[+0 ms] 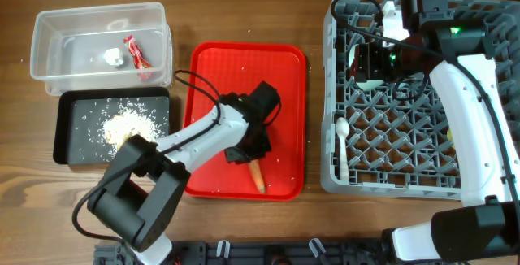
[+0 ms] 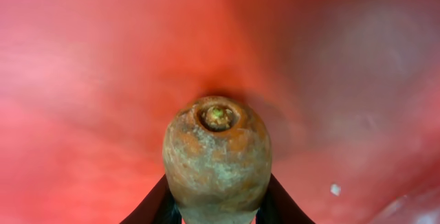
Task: Sort waste into correct bins and load items into the dishwasher rack
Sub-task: 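Grasp the carrot with the left gripper, then carry the carrot left and drop it onto the black tray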
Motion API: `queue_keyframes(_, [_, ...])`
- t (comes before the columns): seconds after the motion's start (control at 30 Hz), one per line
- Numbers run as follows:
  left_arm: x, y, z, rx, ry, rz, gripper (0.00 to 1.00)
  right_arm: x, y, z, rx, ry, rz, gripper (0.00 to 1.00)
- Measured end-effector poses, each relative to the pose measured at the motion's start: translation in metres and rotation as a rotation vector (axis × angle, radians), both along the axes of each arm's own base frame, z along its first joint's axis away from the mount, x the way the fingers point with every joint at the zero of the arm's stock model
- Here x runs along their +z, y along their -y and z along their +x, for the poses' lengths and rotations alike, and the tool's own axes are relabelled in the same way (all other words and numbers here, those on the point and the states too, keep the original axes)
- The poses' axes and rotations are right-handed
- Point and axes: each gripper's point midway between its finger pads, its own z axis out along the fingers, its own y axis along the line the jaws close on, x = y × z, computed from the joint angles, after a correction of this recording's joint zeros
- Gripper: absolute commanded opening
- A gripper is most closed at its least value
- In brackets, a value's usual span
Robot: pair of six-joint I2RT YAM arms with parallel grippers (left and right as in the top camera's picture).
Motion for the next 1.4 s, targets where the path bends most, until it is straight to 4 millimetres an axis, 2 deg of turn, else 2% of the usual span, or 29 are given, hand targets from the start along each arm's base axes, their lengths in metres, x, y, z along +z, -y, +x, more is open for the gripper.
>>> queue_keyframes(0.1, [0.008, -0.03, 0.017, 0.064, 0.031, 0.045, 0.24, 0.0, 0.0, 0.0, 0.003, 0.001, -0.001, 0.79])
queue_keyframes(0.2, [0.035, -0.071, 0.036, 0.166, 0.103, 0.072, 0.24, 0.0, 0.0, 0.0, 0.008, 0.001, -0.002, 0.79])
queue_keyframes(0.33, [0.083, -0.144, 0.066, 0.344, 0.273, 0.08, 0.22, 0.0, 0.0, 0.0, 0.009, 0.002, -0.003, 0.79])
queue_keyframes(0.4, [0.1, -0.194, 0.072, 0.485, 0.329, 0.099, 0.21, 0.0, 0.0, 0.0, 0.009, 0.001, -0.003, 0.79])
queue_keyframes(0.6, [0.103, -0.302, 0.064, 0.818, 0.355, 0.169, 0.21, 0.0, 0.0, 0.0, 0.01, 0.002, -0.003, 0.79])
queue_keyframes(0.7, [0.095, -0.336, 0.06, 0.921, 0.355, 0.193, 0.21, 0.0, 0.0, 0.0, 0.009, 0.001, -0.003, 0.79])
queue_keyframes(0.77, [0.084, -0.351, 0.057, 0.963, 0.327, 0.205, 0.21, 0.0, 0.0, 0.0, 0.009, 0.002, -0.003, 0.79])
queue_keyframes(0.87, [0.066, -0.363, 0.056, 0.991, 0.287, 0.212, 0.22, 0.0, 0.0, 0.0, 0.01, 0.001, -0.003, 0.79])
queue_keyframes(1.13, [0.014, -0.364, 0.047, 0.996, 0.125, 0.216, 0.27, 0.0, 0.0, 0.0, 0.01, 0.001, -0.003, 0.79])
queue_keyframes(1.17, [0.011, -0.364, 0.047, 0.995, 0.116, 0.216, 0.34, 0.0, 0.0, 0.0, 0.01, 0.001, -0.003, 0.79])
queue_keyframes(1.2, [0.009, -0.363, 0.046, 0.994, 0.109, 0.216, 0.49, 0.0, 0.0, 0.0, 0.01, 0.001, -0.003, 0.79])
queue_keyframes(1.3, [0.009, -0.363, 0.046, 0.99, 0.108, 0.217, 0.58, 0.0, 0.0, 0.0, 0.01, 0.001, -0.003, 0.79])
queue_keyframes(1.4, [0.009, -0.363, 0.046, 0.977, 0.107, 0.216, 0.63, 0.0, 0.0, 0.0, 0.013, 0.002, -0.004, 0.8])
